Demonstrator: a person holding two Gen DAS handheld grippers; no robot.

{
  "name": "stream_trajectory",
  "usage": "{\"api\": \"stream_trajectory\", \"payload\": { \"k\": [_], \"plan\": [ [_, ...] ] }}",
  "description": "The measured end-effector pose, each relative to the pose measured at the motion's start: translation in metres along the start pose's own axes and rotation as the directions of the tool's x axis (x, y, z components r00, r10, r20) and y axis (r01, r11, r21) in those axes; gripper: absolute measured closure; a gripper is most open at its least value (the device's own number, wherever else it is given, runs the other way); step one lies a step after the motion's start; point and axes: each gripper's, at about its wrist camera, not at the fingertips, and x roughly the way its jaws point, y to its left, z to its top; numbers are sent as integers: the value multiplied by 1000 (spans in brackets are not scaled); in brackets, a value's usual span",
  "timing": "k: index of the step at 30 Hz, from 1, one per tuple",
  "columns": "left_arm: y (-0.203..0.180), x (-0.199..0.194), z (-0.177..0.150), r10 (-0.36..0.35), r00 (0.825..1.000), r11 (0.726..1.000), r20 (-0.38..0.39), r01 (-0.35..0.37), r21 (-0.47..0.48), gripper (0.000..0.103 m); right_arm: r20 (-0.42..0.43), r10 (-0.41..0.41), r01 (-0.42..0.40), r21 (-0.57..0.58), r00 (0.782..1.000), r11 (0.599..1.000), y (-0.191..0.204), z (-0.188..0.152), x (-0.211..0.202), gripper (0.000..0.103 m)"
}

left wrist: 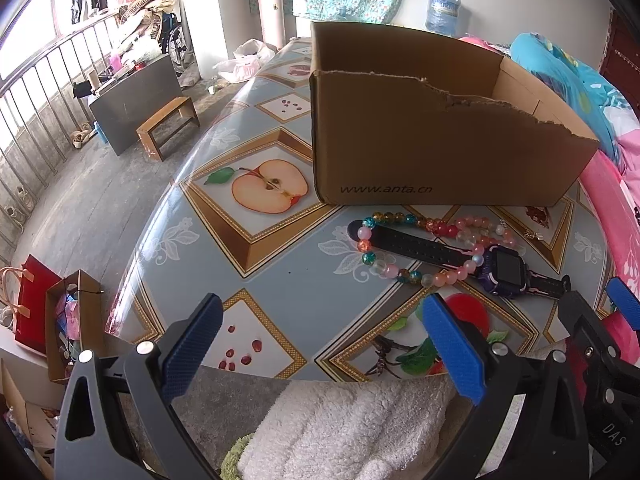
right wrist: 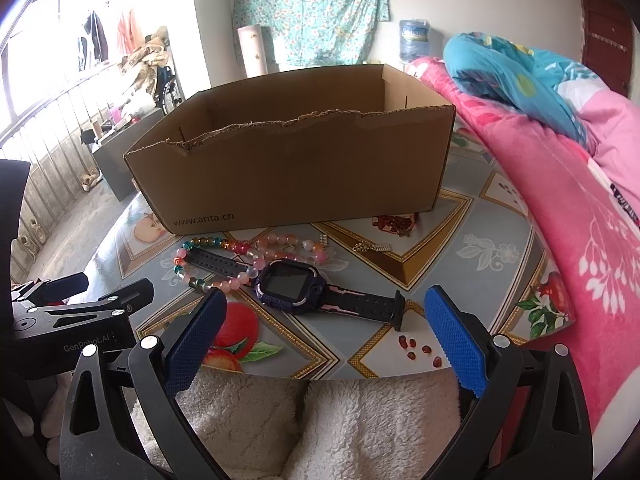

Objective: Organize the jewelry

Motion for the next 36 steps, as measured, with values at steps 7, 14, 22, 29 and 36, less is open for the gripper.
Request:
{"api": "stream_trajectory", "payload": {
  "k": [7, 14, 22, 29, 36],
  "plan": [
    [19, 0, -2, -112, 985, 994, 130, 110, 22, 6, 65, 37, -37, 4, 997, 999, 4, 6, -6, 20],
    [15, 6, 10, -206, 960, 974, 191, 183, 131, 35, 45, 77, -77, -12, 996, 997, 17, 11, 6, 32],
    [-2, 43, 22, -244, 966, 956, 86, 225, 189, 69, 5, 104, -104, 17, 995, 994, 22, 10, 15, 32],
    [-6, 56, 18, -210, 976, 956, 65, 191, 222, 81, 2, 81, -81, -18, 997, 997, 29, 10, 25, 32],
    [6, 51, 12, -173, 983, 962, 67, 154, 224, 83, -4, 137, -137, -56, 991, 989, 41, 15, 31, 36]
  ]
}}
